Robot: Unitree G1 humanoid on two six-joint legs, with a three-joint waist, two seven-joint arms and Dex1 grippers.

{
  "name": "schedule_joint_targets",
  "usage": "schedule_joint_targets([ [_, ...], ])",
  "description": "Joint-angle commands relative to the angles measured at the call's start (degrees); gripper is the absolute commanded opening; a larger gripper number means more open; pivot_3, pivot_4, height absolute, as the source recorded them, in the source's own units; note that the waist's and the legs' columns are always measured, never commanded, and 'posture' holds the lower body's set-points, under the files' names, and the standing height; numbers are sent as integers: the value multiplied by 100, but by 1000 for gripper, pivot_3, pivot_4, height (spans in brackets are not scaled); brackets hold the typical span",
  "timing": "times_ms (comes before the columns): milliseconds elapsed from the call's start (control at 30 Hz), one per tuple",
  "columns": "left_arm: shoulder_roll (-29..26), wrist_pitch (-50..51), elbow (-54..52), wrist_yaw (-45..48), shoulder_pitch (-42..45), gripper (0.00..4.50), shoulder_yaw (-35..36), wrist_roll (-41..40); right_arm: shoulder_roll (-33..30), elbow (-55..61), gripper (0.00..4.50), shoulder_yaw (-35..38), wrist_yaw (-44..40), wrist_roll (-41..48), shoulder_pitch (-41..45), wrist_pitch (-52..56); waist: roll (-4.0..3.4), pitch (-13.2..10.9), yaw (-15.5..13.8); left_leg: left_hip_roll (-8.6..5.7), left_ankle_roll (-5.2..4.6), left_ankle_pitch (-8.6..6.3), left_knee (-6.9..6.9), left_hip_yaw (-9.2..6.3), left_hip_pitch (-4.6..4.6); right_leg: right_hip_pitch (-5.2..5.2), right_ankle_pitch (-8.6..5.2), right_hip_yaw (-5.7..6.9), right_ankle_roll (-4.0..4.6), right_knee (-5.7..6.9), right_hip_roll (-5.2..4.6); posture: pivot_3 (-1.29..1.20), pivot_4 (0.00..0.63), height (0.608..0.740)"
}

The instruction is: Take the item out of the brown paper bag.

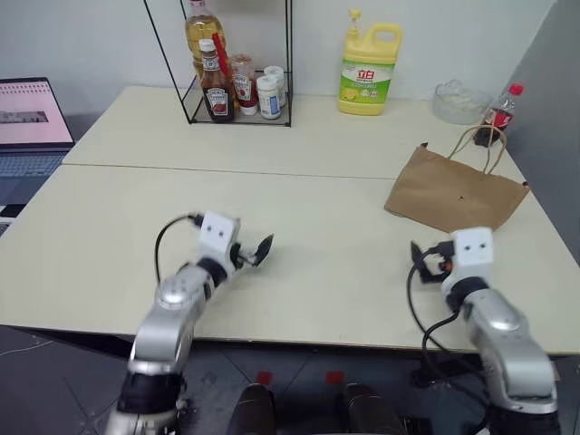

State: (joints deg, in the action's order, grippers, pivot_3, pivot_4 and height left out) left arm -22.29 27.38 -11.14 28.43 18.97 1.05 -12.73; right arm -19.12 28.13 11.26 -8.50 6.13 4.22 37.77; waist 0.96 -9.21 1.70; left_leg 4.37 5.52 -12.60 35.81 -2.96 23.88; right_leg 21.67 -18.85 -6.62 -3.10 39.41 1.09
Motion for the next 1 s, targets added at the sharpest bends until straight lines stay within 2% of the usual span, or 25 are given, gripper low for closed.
schedule_joint_targets([
  [33,-267,163,49,920,693,4483,-314,-363,-374,119,4500,382,-203,177,431,109,-1,-1,11,0,0,0,-4,0,-2,-2,0,-1,0,-4,0,0,150,740],
  [167,-494,350,252,1898,1605,4483,-612,-730,-806,-100,4500,590,-269,173,958,146,-3,-4,24,0,0,0,-9,0,2,4,0,-1,1,-4,1,0,150,740],
  [433,-402,688,684,2787,2763,4483,-647,-1328,-1327,-830,4500,742,-537,286,1841,-15,-4,-7,21,-2,-1,0,-6,1,3,5,0,-1,1,0,0,0,150,740],
  [667,-311,482,1192,3051,3213,4483,-668,-1312,-1651,-2337,4500,593,-981,315,2752,-577,-8,-10,24,-2,-1,0,-3,2,3,4,1,-2,2,2,0,0,150,740],
  [1000,-395,448,1138,3019,3176,4483,-661,-1265,-1759,-4631,4500,321,-1187,75,3862,-1742,-15,-17,26,-2,0,0,-2,5,4,6,1,-5,3,2,-1,0,150,740],
])
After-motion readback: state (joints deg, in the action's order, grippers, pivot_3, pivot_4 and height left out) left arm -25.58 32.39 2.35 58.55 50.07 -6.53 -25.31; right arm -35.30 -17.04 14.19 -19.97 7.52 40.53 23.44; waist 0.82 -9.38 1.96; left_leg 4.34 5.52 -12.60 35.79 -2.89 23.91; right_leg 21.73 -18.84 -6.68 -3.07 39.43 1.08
